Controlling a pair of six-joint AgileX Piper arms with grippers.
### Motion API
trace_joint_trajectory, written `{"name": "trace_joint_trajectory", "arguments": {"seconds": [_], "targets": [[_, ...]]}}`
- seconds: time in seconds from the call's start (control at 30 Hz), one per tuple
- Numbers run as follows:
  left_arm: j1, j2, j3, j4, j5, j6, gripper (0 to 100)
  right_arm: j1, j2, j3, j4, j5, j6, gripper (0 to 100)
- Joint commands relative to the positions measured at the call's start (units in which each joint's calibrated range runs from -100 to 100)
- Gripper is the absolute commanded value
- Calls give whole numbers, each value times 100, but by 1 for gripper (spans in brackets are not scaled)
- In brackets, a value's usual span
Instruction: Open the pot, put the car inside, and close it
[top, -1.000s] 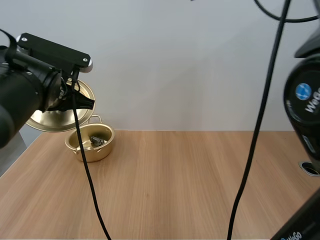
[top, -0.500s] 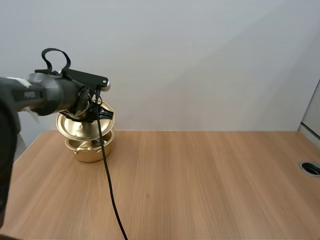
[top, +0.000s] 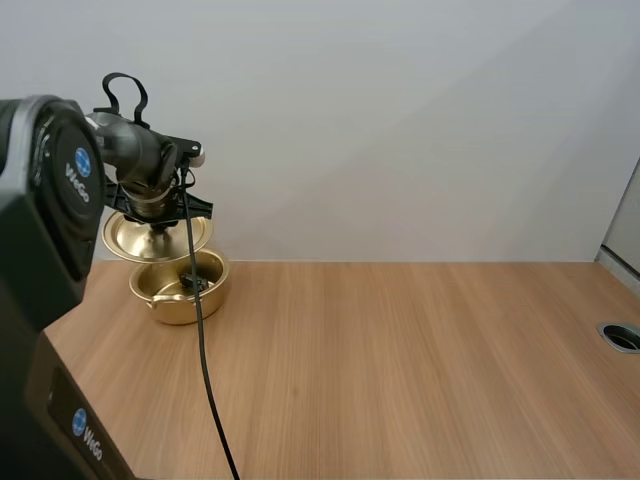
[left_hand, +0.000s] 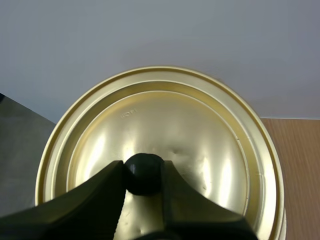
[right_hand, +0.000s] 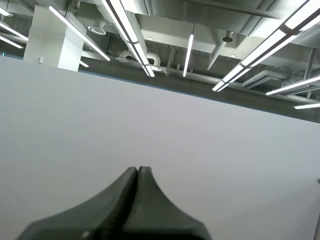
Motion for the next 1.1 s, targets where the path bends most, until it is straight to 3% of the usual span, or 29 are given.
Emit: {"name": "trace_joint_trajectory", "arguments": {"seconds": [0.0,0.43,0.73,0.93,1.07], "targets": [[-1,64,-5,-30,18,-1,0,-4,1,8,0,0,5,0],[-1,495,-5,-879,218,513,0,-4,1,8,0,0,5,0],[-1,751,-5,-1013,254,540,0,-4,1,8,0,0,5,0],[-1,871,-5,-1561,286,972,0,-4,1,8,0,0,5,0],[-1,871,-5,-1584,286,972,0,-4,1,8,0,0,5,0]]}}
